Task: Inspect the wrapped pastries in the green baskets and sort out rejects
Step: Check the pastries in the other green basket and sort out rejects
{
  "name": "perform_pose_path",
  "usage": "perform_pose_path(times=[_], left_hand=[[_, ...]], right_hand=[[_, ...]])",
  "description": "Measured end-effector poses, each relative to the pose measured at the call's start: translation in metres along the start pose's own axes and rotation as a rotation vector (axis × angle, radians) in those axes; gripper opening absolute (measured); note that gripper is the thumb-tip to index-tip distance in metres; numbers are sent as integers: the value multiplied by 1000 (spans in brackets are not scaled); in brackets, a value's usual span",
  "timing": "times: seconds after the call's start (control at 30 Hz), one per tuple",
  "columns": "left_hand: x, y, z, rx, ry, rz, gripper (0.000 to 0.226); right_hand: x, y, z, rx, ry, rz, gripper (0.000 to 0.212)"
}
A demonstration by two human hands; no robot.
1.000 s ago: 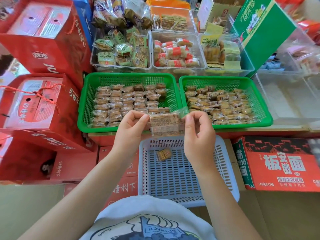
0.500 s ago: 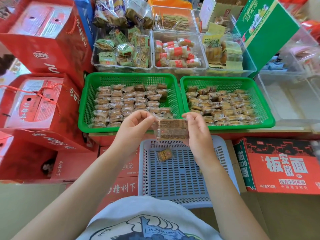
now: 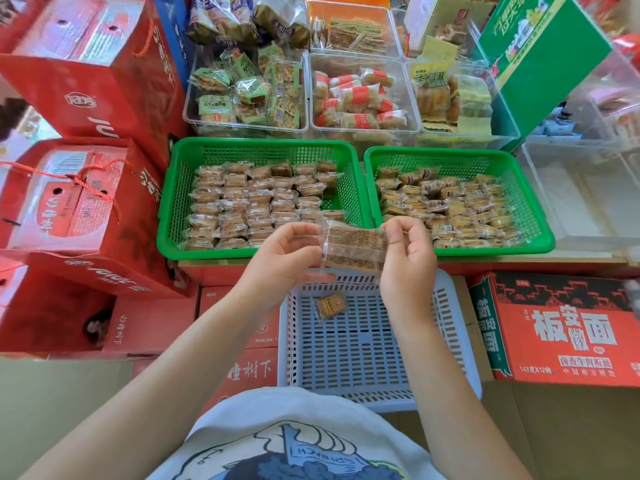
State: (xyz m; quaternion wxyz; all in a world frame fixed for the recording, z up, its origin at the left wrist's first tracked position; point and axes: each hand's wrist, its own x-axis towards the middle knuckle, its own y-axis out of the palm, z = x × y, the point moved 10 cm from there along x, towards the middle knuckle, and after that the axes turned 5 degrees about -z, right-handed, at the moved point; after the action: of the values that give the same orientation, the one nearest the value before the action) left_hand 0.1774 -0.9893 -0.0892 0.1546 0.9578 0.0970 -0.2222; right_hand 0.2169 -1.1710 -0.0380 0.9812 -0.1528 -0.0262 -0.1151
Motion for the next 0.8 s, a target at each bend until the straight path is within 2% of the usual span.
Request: perform_pose_path(times=[0.17, 0.33, 0.43, 0.6, 0.8], left_hand=[[-1, 1, 14, 49, -41, -12, 38], [7, 2, 26, -145, -198, 79, 43], [10, 4, 29, -293, -278, 100, 51], [21, 1, 29, -285, -299, 136, 55], [38, -6, 28, -279, -320, 109, 42]], right_hand=[[8, -6, -1, -2, -12, -79, 15], [18, -5, -28, 96, 200, -114, 21], [19, 3, -42, 251, 347, -80, 28], [21, 18, -52, 362, 479, -15, 34], [27, 36, -61, 374, 541, 43, 31]])
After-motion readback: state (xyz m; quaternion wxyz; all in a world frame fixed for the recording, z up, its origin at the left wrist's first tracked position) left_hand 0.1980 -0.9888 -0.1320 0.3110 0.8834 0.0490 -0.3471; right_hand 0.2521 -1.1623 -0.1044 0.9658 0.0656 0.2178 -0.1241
